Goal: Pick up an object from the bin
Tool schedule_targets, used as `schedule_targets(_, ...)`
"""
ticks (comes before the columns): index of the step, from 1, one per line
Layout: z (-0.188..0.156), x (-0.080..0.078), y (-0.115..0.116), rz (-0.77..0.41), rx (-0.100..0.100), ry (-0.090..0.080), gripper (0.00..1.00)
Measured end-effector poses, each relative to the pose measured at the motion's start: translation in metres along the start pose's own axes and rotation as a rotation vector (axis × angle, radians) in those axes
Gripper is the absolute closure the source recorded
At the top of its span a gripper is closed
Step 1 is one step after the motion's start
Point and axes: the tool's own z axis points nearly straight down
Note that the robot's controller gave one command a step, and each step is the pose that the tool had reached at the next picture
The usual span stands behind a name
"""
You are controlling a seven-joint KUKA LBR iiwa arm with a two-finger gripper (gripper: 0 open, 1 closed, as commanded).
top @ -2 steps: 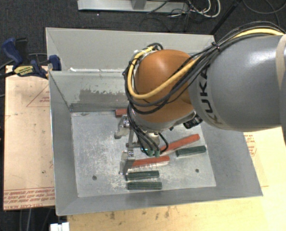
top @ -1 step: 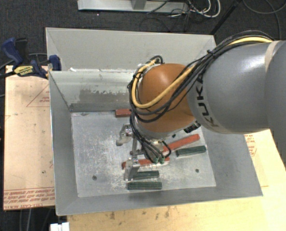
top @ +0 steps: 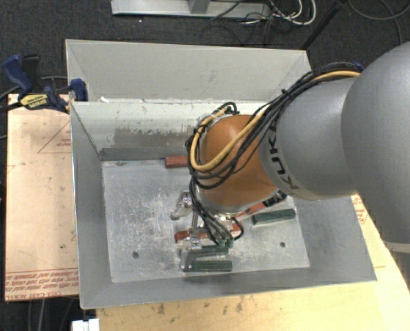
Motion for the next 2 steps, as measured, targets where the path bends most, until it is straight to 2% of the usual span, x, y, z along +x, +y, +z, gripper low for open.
schedule_targets(1,0.0164,-0.0121,-0.0669,-0.062,0.001,0.001,1.0)
schedule_targets(2,0.0164,-0.0121,-0.0669,-0.062,0.001,0.001,1.0)
